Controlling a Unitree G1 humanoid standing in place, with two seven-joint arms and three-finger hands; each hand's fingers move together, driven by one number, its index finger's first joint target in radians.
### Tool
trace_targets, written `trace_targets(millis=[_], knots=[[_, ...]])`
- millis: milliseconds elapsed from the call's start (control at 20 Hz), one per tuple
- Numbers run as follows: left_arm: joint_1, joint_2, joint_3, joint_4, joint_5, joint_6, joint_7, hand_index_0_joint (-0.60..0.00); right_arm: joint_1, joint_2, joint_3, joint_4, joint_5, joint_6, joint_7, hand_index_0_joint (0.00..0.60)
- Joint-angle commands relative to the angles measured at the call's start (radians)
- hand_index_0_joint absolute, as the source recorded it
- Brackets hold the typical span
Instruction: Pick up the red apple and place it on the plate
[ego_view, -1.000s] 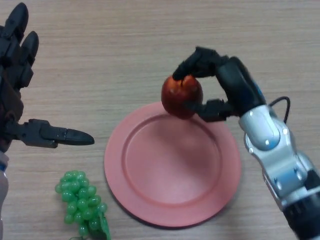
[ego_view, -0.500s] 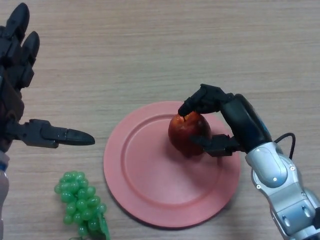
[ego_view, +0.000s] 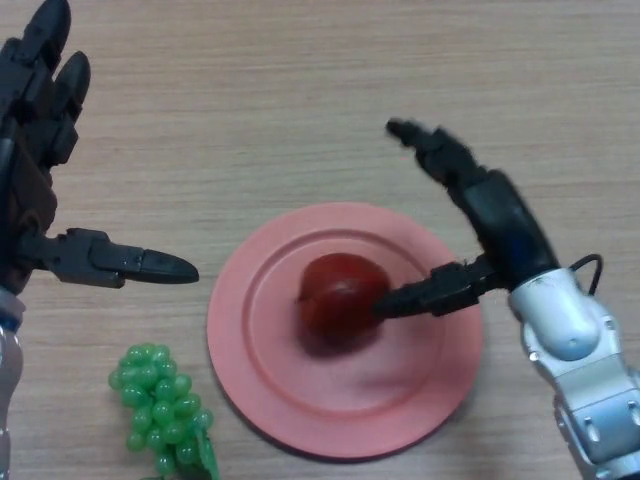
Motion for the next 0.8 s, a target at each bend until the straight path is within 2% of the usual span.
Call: trace_targets(millis=[50, 200, 400, 500, 650, 800], knots=[[-0.052, 0.033, 0.031, -0.087, -0.011, -0.067, 0.009, 0.000, -0.028, -0.009, -0.089, -0.148, 0.070, -0.038, 0.013, 0.000], [-0.045, 0.029, 0.029, -0.107, -0.023, -0.069, 0.004, 0.000, 0.031, -0.016, -0.159, -0.321, 0.159, 0.047, 0.083, 0.000], [-0.031, 0.022, 0.023, -0.129, -0.023, -0.049, -0.002, 0.000, 0.118, -0.063, -0.248, -0.546, 0.379, 0.189, 0.105, 0.000], [-0.022, 0.018, 0.024, -0.143, -0.025, -0.035, -0.005, 0.000, 0.153, -0.090, -0.290, -0.627, 0.448, 0.223, 0.120, 0.000], [-0.020, 0.017, 0.024, -0.157, -0.019, -0.016, 0.001, 0.000, 0.195, -0.103, -0.324, -0.729, 0.493, 0.255, 0.108, 0.000], [-0.012, 0.011, 0.013, -0.202, 0.006, 0.009, 0.010, 0.000, 0.230, -0.087, -0.309, -0.776, 0.476, 0.216, 0.083, 0.000]])
